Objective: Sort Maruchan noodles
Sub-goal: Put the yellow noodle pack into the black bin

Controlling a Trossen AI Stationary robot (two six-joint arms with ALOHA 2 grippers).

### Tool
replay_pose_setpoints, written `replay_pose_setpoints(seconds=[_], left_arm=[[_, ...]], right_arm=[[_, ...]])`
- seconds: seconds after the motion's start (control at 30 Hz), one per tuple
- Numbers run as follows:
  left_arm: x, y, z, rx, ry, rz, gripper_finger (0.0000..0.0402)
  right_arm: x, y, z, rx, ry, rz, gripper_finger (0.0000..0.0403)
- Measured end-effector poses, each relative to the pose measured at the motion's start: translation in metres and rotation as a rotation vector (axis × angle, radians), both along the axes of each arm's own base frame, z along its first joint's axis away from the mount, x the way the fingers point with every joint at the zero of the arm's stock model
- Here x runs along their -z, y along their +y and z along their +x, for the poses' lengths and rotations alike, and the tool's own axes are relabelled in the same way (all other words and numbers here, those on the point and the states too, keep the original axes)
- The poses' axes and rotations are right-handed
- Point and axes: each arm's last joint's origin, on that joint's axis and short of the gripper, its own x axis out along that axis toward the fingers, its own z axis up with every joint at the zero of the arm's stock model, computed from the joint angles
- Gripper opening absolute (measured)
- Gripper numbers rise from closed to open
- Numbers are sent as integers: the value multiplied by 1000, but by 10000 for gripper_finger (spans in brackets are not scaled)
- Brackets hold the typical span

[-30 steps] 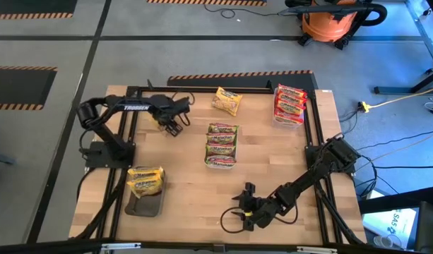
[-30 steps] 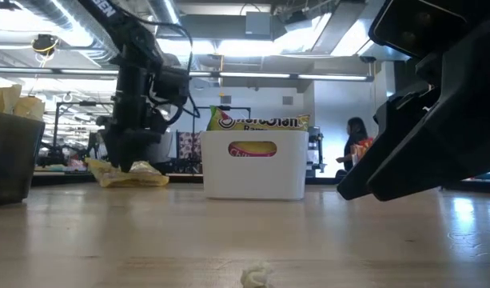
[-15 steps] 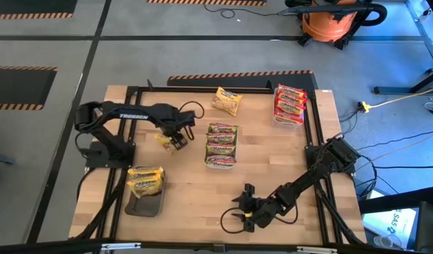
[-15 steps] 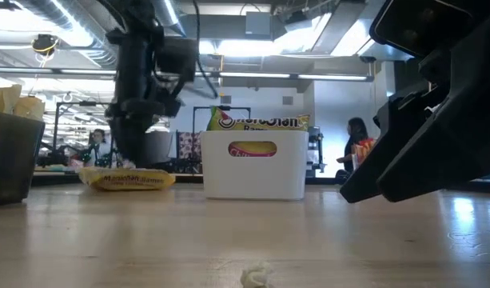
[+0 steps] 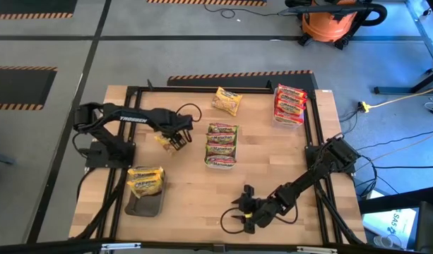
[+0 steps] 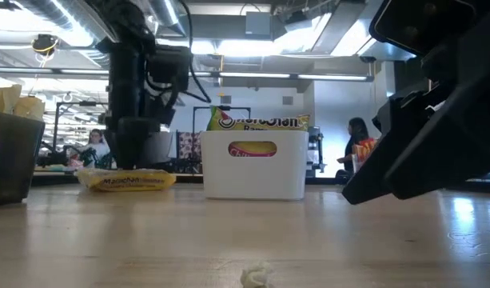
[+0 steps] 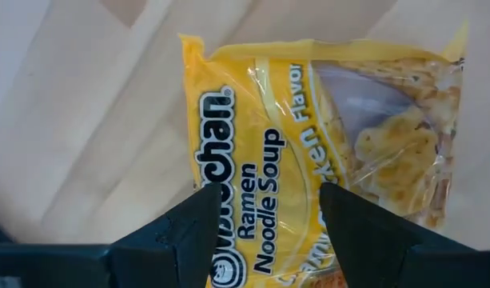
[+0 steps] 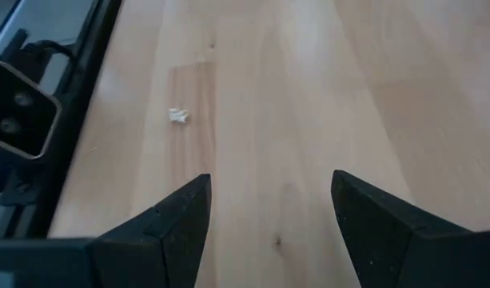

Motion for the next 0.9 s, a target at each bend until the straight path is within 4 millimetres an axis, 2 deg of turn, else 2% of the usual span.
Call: replay_pose_setpoints(seconds=[0.2, 0.43, 0.67, 0.9], left_arm=[[0, -29, 8, 56, -59, -39, 214], [-1, -80, 19, 147, -149, -85, 214], [-3, -130, 30, 270, -325, -126, 214], [13, -175, 45, 372, -452, -173, 214]], right_arm=[[0, 3, 0, -63, 28, 50, 237], [-17, 9, -7, -103, 6, 83, 237], [-29, 17, -16, -132, -17, 102, 237], [-37, 18, -18, -134, -23, 140, 237]])
